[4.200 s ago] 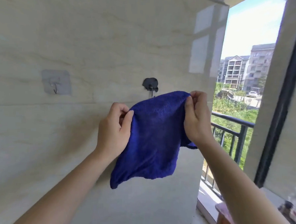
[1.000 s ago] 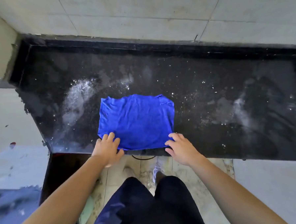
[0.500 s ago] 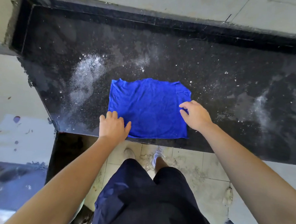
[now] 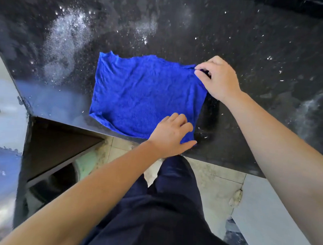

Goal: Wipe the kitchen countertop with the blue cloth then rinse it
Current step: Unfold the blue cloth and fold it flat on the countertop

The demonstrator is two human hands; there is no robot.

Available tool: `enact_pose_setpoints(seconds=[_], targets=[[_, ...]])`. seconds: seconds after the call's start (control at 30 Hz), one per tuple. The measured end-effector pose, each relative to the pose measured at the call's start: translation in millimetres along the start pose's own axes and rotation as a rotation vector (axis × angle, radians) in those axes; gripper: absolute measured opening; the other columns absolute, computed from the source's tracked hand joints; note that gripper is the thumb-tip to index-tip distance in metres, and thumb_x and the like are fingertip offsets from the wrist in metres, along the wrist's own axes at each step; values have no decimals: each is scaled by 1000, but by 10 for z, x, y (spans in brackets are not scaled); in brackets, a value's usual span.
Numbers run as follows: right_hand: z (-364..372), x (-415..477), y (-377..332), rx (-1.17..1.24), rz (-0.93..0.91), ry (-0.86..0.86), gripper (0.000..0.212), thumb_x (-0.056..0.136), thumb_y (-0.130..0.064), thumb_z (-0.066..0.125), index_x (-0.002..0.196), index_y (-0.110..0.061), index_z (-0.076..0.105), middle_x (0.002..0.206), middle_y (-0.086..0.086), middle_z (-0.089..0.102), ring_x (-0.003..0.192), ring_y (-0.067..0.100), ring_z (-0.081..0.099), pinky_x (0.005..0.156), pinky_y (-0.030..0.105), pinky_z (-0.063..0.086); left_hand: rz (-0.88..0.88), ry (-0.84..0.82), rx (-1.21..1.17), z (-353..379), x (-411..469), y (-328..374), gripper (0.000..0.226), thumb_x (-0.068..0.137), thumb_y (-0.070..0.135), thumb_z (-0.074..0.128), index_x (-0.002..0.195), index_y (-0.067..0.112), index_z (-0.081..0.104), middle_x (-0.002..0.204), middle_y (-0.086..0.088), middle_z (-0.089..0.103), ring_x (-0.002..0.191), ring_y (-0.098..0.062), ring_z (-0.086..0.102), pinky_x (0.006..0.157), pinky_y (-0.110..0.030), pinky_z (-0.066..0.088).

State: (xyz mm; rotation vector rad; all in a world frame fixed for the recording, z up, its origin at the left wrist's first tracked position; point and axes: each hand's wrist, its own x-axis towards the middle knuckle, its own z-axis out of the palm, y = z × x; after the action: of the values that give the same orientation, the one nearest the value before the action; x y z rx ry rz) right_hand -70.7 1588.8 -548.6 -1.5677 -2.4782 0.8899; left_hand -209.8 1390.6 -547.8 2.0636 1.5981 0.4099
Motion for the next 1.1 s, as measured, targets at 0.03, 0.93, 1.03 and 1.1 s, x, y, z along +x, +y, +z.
enact_pose_setpoints(seconds=[0.03, 0.93, 1.03, 1.1], targets=[[24, 15, 26, 25, -5, 32, 22, 96, -42, 56, 107, -31, 71, 106, -3, 58, 90, 14, 53, 85, 37, 50, -12, -26, -3, 55, 19, 27, 47, 81, 57, 66, 101, 15, 68, 92, -4, 56, 80, -25, 50, 69, -39, 49], [35, -217, -322, 370, 308, 272, 23, 96, -32, 51, 101, -18, 68, 96, -13, 61, 99, 11, 60, 94, 28, 48, -529, 106, -554, -355, -257, 10, 6, 91, 18, 66, 85, 17, 67, 83, 12, 64, 68, 4, 56, 66, -17, 44], [-44, -150, -625, 416, 336, 281, 23, 95, -30, 53, 102, -16, 69, 96, -12, 64, 89, 5, 58, 89, 22, 48, -698, 194, -670, -617, -405, -89, 7, 83, 15, 70, 77, 17, 66, 68, 16, 62, 61, 4, 54, 64, -10, 40], [-51, -75, -852, 440, 319, 279, 21, 94, -29, 54, 99, -16, 70, 89, -15, 63, 83, 2, 57, 85, 20, 46, -745, 266, -707, -757, -528, -199, 9, 81, 13, 69, 78, 17, 62, 68, 15, 60, 64, 1, 54, 65, -14, 42]])
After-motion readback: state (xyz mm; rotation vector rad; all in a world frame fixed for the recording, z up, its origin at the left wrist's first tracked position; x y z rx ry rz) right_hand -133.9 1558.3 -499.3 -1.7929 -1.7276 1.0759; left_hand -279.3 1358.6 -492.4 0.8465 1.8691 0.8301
